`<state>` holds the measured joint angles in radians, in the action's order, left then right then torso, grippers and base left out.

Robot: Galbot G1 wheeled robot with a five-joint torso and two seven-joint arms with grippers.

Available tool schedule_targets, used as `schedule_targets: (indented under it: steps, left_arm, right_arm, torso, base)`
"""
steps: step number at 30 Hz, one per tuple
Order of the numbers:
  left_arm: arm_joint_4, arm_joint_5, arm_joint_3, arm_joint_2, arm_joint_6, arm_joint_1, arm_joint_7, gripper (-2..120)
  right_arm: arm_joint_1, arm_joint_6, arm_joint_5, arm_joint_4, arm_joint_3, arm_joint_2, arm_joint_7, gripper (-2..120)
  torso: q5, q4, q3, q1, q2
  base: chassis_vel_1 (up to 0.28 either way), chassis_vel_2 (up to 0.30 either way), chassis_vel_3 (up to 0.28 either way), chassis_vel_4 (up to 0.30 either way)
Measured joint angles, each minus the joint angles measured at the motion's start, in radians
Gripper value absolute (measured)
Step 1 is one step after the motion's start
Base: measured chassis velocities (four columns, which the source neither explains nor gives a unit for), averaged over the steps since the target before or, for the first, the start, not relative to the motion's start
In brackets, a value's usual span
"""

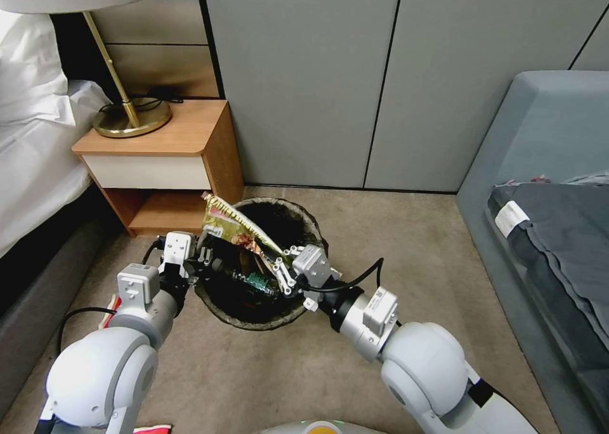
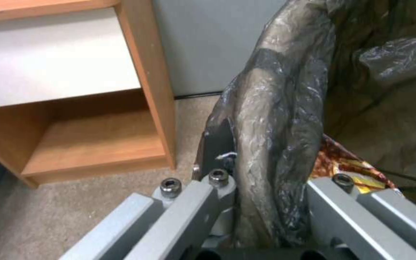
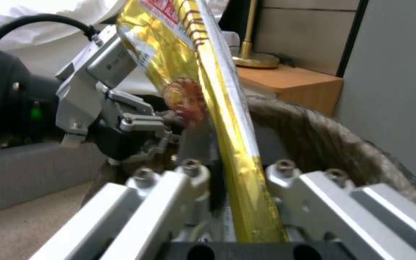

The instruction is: Pick up the trash bin, then pick up the garbage from the floor and place it into the trash bin.

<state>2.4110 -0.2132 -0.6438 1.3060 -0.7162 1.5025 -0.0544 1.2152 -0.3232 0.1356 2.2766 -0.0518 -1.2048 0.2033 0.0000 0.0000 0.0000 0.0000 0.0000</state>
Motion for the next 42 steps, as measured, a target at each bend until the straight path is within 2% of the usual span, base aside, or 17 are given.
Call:
schedule_targets:
  steps: [2,6,8,10,13,15,17,21,23,25,28,36,42]
  left_arm:
    - [-0.001,0.0,0.006,0.004,-0.001,-0.007,0.0,1]
    - [-0.001,0.0,0.008,0.006,-0.003,-0.009,0.0,1]
    - [0.0,-0.003,0.006,0.004,-0.006,-0.012,-0.001,1]
    - [-0.001,-0.004,0.004,0.004,-0.007,-0.013,-0.002,1]
    - [-0.009,-0.003,0.004,0.006,-0.007,-0.013,-0.002,1]
    - [-0.01,-0.003,0.005,0.007,-0.007,-0.013,-0.002,1]
    - [-0.012,-0.003,0.01,0.01,-0.007,-0.014,-0.002,1]
    - [-0.012,-0.002,0.012,0.011,-0.007,-0.014,-0.002,1]
    - [-0.012,-0.002,0.012,0.011,-0.007,-0.014,-0.002,1]
    - [-0.01,-0.002,0.01,0.009,-0.007,-0.01,-0.002,1]
    - [-0.01,-0.003,0.003,0.004,-0.007,-0.009,-0.003,1]
    - [-0.015,-0.006,0.003,0.003,-0.007,-0.016,-0.004,1]
    - [-0.016,-0.006,-0.002,0.002,-0.005,-0.015,-0.006,1]
  right_arm:
    - [-0.012,-0.011,0.005,0.001,-0.001,0.0,-0.002,25]
    - [-0.015,-0.018,0.01,0.006,0.001,-0.001,-0.004,34]
    - [-0.015,-0.024,0.019,0.017,0.005,0.002,-0.005,44]
    - [-0.015,-0.024,0.02,0.019,0.007,0.004,-0.005,47]
    - [-0.015,-0.023,0.023,0.024,0.014,0.007,-0.005,64]
    - [-0.015,-0.023,0.024,0.026,0.016,0.007,-0.005,67]
    - [-0.01,-0.02,0.026,0.034,0.025,0.004,-0.005,79]
    - [0.015,-0.014,0.025,0.05,0.047,0.004,-0.005,91]
    - [0.017,-0.014,0.025,0.051,0.048,0.004,-0.005,92]
    - [0.036,-0.006,0.024,0.063,0.064,0.007,-0.005,99]
    - [0.059,0.002,0.023,0.083,0.088,0.008,-0.004,100]
    - [0.113,0.011,0.028,0.152,0.171,0.012,-0.005,100]
    - [0.148,0.039,0.047,0.198,0.234,-0.007,-0.05,100]
  torso:
    - [0.0,0.0,0.0,0.0,0.0]
    - [0.0,0.0,0.0,0.0,0.0]
    - [0.0,0.0,0.0,0.0,0.0]
    - [0.0,0.0,0.0,0.0,0.0]
    - [0.0,0.0,0.0,0.0,0.0]
    - [0.0,0.0,0.0,0.0,0.0]
    - [0.0,0.0,0.0,0.0,0.0]
    - [0.0,-0.0001,0.0,0.0,0.0]
    - [0.0,-0.0001,0.0,0.0,0.0]
    - [0.0,0.0,0.0,0.0,0.0]
    - [0.0,0.0,0.0,0.0,0.0]
    - [0.0,0.0,0.0,0.0,0.0]
    - [0.0,0.0,0.0,0.0,0.0]
  base:
    - [0.0,0.0,0.0,0.0]
    - [0.0,0.0,0.0,0.0]
    - [0.0,0.0,0.0,0.0]
    - [0.0,0.0,0.0,0.0]
    - [0.0,0.0,0.0,0.0]
    - [0.0,0.0,0.0,0.0]
    - [0.0,0.0,0.0,0.0]
    - [0.0,0.0,0.0,0.0]
    - [0.0,0.0,0.0,0.0]
    - [0.0,0.0,0.0,0.0]
    - [0.0,0.0,0.0,0.0]
    - [0.0,0.0,0.0,0.0]
    - [0.0,0.0,0.0,0.0]
